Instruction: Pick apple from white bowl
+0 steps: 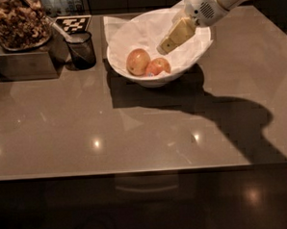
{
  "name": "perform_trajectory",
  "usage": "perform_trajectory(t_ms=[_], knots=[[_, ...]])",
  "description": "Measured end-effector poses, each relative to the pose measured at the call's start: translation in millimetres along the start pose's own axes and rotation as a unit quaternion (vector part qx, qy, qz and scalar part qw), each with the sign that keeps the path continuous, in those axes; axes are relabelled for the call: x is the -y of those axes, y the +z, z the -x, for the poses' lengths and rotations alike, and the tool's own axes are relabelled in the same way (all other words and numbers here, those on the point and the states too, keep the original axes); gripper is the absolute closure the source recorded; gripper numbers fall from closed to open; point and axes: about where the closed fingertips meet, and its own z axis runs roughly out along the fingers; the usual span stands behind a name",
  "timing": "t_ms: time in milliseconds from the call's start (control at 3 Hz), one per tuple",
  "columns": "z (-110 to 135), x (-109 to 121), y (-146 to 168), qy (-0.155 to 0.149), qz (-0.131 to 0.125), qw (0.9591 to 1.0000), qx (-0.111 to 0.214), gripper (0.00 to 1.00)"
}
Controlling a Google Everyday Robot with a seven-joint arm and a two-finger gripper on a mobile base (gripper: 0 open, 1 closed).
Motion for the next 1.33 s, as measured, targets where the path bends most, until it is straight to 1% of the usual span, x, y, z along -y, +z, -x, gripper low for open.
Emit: perform_trajectory(t_ms=[333,667,1000,1333], knots=[[5,7,19,-0.005,0.006,0.9999,-0.007,0.27],[7,12,36,-0.014,0.007,0.9997,-0.021,0.27],[-7,17,45,-0.007,0.004,0.9989,-0.046,0.26],[-20,19,56,-0.001,-0.005,0.9976,-0.069,0.26]])
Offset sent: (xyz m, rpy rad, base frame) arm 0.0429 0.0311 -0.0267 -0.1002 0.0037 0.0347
